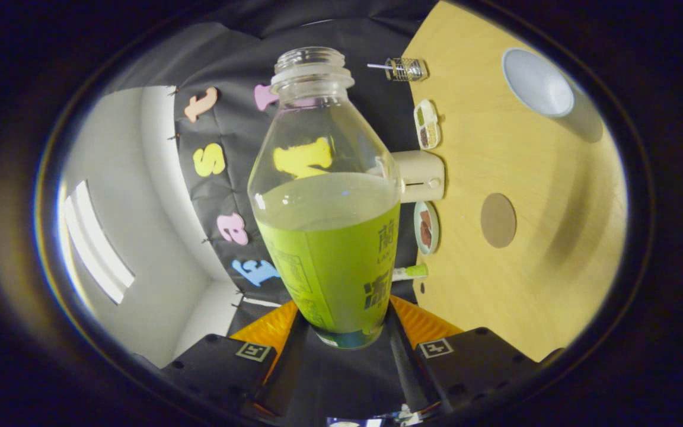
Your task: Take the bottle from table, then pour the juice into the cup, finally place the bottle on the coaster
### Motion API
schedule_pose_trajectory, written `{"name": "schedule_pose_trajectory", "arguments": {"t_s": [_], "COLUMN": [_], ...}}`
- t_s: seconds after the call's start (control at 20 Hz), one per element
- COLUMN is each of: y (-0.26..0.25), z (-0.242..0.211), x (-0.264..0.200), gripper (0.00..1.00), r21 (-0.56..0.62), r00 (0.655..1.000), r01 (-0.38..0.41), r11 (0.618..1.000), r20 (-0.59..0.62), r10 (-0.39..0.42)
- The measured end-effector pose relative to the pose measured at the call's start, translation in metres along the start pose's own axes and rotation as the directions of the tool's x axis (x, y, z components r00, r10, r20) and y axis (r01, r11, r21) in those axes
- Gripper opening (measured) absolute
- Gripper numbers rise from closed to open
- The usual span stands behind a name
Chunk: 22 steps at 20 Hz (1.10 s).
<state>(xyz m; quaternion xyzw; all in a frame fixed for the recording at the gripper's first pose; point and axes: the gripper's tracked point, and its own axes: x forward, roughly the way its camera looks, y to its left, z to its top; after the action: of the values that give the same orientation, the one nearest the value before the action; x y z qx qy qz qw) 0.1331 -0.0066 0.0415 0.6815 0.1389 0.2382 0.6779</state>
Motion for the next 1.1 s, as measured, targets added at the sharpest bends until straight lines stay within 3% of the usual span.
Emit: {"name": "schedule_pose_trajectory", "arguments": {"t_s": [0.2,0.35,0.55,0.7,0.8,0.95,1.1], "y": [-0.013,-0.015,-0.014,-0.009,-0.011,-0.023,-0.055], "z": [-0.001,0.005,0.018,0.031,0.037,0.046,0.058], "x": [0.0,-0.001,-0.003,0.006,0.019,0.041,0.063], "gripper": [0.76,0.76,0.76,0.76,0.77,0.77,0.77], "r21": [-0.223,-0.395,-0.619,-0.768,-0.821,-0.847,-0.861], "r00": [0.993,0.981,0.953,0.926,0.912,0.892,0.85], "r01": [0.114,0.187,0.291,0.362,0.385,0.411,0.45], "r11": [0.968,0.9,0.73,0.528,0.421,0.337,0.235], "r20": [-0.002,0.02,0.122,0.231,0.27,0.299,0.332], "r10": [-0.118,-0.195,-0.276,-0.299,-0.308,-0.338,-0.41]}}
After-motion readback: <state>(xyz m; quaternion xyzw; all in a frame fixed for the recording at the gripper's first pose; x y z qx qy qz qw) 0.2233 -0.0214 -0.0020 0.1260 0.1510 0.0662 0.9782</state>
